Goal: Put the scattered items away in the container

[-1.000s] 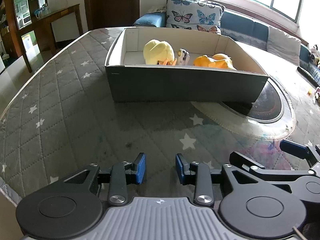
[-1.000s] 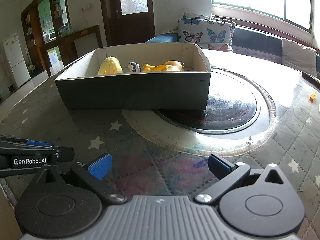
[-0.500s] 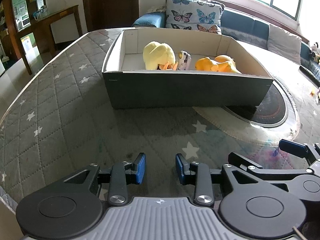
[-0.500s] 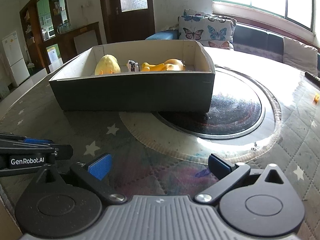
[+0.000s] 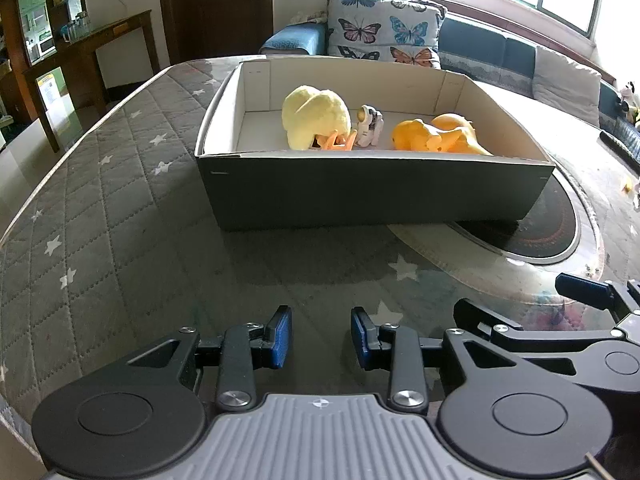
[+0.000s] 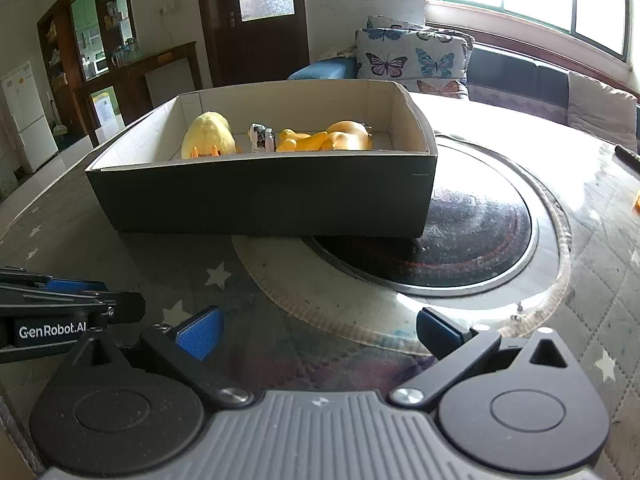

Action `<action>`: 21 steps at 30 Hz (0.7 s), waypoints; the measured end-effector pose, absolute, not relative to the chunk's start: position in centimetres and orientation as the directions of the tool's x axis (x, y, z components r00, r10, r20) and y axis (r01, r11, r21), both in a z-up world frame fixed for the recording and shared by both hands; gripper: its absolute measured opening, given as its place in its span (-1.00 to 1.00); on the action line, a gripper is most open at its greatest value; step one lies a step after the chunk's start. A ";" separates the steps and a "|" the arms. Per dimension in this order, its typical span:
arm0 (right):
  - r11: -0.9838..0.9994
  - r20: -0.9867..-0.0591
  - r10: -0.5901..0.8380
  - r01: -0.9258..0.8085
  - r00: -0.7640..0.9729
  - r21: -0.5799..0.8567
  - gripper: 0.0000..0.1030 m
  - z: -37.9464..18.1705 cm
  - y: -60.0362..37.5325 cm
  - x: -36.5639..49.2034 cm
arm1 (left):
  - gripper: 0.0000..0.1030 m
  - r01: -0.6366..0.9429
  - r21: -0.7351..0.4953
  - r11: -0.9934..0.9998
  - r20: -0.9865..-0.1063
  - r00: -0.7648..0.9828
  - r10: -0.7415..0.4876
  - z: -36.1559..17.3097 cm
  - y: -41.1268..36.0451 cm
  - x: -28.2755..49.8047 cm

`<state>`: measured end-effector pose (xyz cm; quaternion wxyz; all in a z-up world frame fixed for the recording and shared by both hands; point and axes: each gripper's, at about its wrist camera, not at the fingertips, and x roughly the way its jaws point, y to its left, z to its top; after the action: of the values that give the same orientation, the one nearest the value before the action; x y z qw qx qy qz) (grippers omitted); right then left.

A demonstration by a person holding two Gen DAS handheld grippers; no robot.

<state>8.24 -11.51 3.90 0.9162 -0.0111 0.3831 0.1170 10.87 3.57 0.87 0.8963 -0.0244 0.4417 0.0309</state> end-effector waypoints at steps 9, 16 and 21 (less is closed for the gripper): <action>0.972 -0.712 0.206 -0.226 0.672 0.069 1.00 3.8 -11.3 9.4 | -0.33 -0.072 0.002 0.997 -0.793 0.608 0.045 0.9 3.8 12.0; 0.971 -0.716 0.206 -0.228 0.667 0.068 1.00 3.7 -11.1 10.3 | -0.33 -0.068 0.010 0.998 -0.792 0.608 0.050 0.9 3.9 12.9; 0.971 -0.718 0.208 -0.230 0.664 0.068 1.00 3.7 -10.9 10.9 | -0.33 -0.068 0.017 0.998 -0.793 0.607 0.055 0.9 4.1 13.4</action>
<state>10.88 -10.93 3.73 0.9121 -0.0141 0.3917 0.1200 13.43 4.06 0.91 0.8965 -0.0076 0.4417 0.0343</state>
